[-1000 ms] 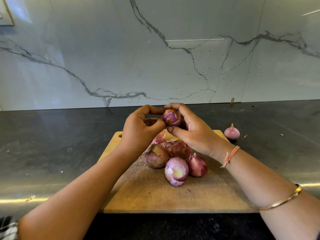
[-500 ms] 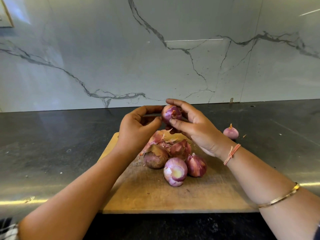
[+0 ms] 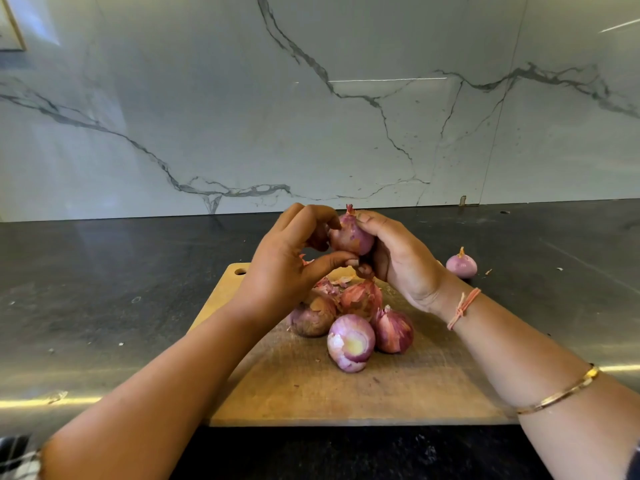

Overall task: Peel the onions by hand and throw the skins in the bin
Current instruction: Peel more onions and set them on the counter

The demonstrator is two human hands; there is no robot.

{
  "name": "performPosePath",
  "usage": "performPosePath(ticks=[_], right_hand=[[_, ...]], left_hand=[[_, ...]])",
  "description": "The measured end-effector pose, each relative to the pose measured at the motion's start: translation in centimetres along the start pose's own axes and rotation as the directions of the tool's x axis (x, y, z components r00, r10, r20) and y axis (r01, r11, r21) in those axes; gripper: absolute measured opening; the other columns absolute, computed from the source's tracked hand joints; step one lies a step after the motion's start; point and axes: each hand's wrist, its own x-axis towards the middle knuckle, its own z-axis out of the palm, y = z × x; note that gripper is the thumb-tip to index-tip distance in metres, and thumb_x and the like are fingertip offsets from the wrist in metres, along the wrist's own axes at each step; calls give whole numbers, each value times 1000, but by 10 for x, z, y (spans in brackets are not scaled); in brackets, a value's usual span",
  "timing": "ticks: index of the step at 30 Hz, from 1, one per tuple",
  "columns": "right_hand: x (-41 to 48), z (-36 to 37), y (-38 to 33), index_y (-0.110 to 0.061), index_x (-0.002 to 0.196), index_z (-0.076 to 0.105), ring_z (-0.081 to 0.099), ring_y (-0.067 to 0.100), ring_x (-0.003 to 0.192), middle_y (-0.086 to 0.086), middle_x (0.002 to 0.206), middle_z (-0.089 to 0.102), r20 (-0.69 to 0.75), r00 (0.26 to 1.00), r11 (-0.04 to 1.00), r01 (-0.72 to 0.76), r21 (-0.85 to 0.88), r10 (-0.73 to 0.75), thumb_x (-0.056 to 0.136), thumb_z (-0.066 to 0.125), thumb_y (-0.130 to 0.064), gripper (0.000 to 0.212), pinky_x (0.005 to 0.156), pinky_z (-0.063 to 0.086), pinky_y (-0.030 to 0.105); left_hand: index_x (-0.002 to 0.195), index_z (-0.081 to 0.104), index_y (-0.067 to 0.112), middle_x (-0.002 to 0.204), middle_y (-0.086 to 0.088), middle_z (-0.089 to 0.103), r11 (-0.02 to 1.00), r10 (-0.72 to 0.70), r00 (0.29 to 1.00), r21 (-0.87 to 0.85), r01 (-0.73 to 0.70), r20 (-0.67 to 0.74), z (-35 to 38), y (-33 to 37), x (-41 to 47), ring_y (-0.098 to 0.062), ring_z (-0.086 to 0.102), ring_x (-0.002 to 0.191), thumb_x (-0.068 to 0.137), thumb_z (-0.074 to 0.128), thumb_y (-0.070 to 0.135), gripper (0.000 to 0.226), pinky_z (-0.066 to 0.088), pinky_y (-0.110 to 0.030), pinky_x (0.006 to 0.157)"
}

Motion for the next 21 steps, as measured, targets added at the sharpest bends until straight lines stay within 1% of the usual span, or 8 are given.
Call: performPosePath(ticks=[7,9,11,12,13,16,18,21], right_hand=[[2,-1,0,7,109,58,53,9,62,20,86,58,-62,997,981,33,-189,-45,88,35,-45,60,49,36,15],[2,1,0,7,110,58,56,39,73,33,93,60,-82,994,977,49,-208,-68,89,36,-49,64,60,47,27],[1,3,-1,7,110,58,52,58,92,42,104,56,-94,992,969,59,-239,-84,89,39,-52,65,75,47,52],[1,3,-2,7,108,59,53,57,92,40,102,58,-98,992,965,53,-257,-80,91,39,-51,63,75,48,51],[1,2,-2,5,102,61,57,49,82,32,92,63,-102,991,962,53,-266,-83,95,38,-47,57,69,48,39],[-2,1,-4,-11,79,59,50,2,50,-8,55,58,-93,992,965,54,-258,-80,105,29,-29,44,48,35,12],[-2,1,-5,-12,75,57,49,-1,47,-9,51,56,-84,993,969,58,-241,-81,105,26,-26,46,47,34,11],[-1,2,-4,-4,85,61,53,7,57,8,60,60,-84,993,971,57,-233,-79,105,29,-33,49,50,35,14]], left_hand=[[117,43,32,103,3,56,998,34,996,59,-39,87,-1,-1,-1,-11,56,88,80,58,47,42,49,-23,78],[119,42,31,106,5,53,994,53,992,90,-64,112,-2,-2,-1,-10,56,89,82,55,47,43,49,-24,78],[120,40,31,106,8,51,993,60,991,96,-72,123,-2,-3,-2,-11,57,89,83,54,47,43,49,-26,78],[120,40,31,106,7,52,993,61,990,92,-73,126,-2,-3,-2,-11,58,90,83,53,47,42,50,-27,78],[120,39,32,106,5,53,994,59,990,85,-70,128,-2,-3,-2,-12,58,90,84,53,46,41,50,-27,78],[114,41,32,102,11,51,994,68,990,80,-78,126,-2,-2,-2,-10,56,89,85,52,45,34,49,-22,76],[109,42,30,97,18,44,988,91,989,113,-104,113,-2,-3,-2,-6,51,86,86,52,42,28,47,-17,74],[116,39,30,104,11,49,991,69,992,103,-80,109,-2,-3,-3,-7,55,89,85,52,44,36,48,-19,77]])
